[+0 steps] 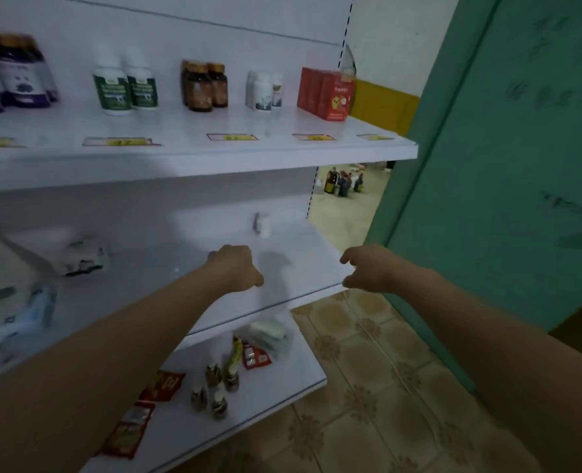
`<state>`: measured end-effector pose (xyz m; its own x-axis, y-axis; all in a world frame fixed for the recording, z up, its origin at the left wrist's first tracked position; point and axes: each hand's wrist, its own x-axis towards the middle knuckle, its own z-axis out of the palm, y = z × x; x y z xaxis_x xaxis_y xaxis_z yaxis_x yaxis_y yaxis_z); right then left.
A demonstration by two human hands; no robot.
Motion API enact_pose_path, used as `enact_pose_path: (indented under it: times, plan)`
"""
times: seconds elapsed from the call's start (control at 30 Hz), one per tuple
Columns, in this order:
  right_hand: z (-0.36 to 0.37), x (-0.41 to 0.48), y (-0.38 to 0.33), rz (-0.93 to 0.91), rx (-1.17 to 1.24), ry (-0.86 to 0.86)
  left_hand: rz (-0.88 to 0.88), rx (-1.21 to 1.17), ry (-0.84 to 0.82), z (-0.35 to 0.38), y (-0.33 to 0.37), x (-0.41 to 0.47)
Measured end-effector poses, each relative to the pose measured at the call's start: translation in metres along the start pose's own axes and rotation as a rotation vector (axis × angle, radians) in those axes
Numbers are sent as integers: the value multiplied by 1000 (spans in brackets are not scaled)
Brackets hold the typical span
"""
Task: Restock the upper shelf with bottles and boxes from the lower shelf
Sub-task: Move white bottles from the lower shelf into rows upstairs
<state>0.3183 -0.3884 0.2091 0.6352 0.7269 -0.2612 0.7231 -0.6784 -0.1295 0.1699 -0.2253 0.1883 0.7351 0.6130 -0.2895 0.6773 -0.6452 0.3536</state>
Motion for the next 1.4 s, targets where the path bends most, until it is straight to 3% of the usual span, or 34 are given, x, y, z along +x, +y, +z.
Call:
enact_pose_path:
  times: [0.3, 0.53, 0.83, 1.13, 1.4]
  plan:
    - [43, 169, 62, -186, -30, -141, -304, -112, -43, 65, 7, 127]
    - [71, 273, 64, -308, -93, -194, -478, -139, 46, 95, -10, 181]
    - [121, 379, 25, -383, -33, -71, -512, -121, 138, 127, -51, 251]
    - [135, 460, -19, -343, 133, 231, -495, -112, 236, 136, -84, 301]
    - [141, 500, -45, -319, 390, 260, -517, -179, 277, 136, -110, 310]
